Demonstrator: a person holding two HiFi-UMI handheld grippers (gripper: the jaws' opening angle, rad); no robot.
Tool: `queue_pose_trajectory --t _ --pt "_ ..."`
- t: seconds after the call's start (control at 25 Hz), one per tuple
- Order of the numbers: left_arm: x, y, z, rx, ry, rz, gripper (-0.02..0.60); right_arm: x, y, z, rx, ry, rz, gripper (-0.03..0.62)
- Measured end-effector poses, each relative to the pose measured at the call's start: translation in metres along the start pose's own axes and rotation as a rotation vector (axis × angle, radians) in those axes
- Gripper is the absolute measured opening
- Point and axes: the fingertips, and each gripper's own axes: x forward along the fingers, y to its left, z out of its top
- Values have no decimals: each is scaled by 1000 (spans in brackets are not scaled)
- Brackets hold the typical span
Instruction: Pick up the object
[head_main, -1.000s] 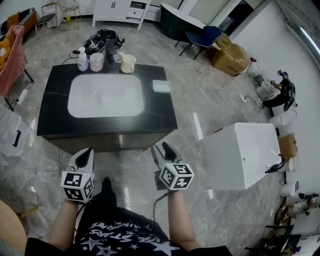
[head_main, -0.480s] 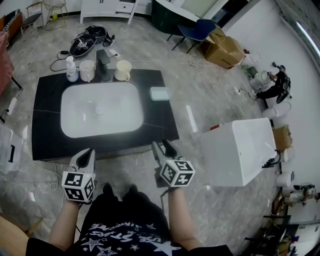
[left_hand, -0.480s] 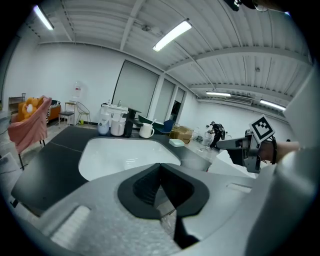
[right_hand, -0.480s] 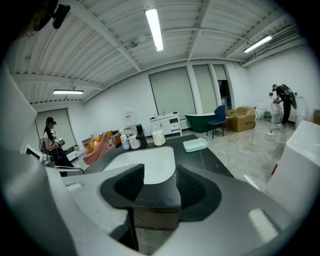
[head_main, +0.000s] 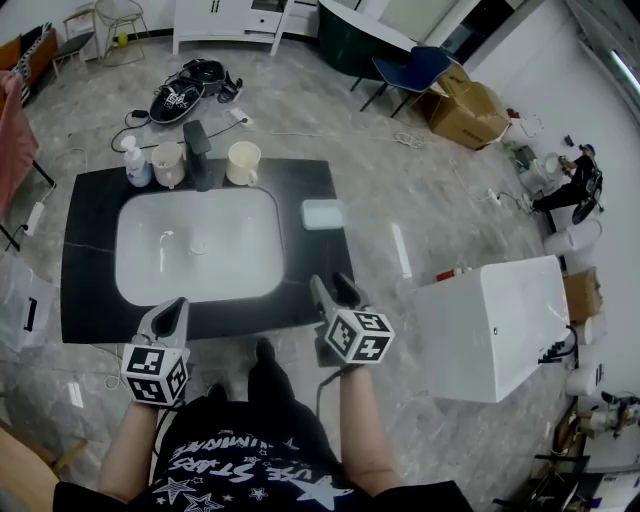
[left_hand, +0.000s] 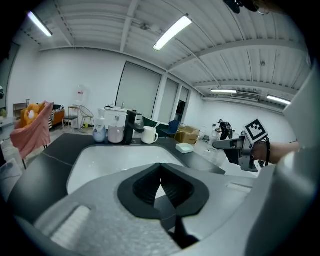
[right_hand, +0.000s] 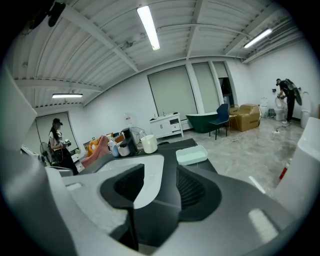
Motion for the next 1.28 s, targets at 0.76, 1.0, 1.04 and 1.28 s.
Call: queue_pose_trajectory --t 0.76,1.0,1.04,1.28 --pt "141 -26 77 2 4 68 8 126 -108 77 -56 67 27 206" --pt "176 -38 82 1 16 82 8 161 -134 68 -119 140 -10 205" --pt "180 -39 81 -1 19 84 8 167 -137 65 -124 154 -9 204" --pt "198 -39 72 -24 44 110 8 193 -152 44 -157 224 -16 153"
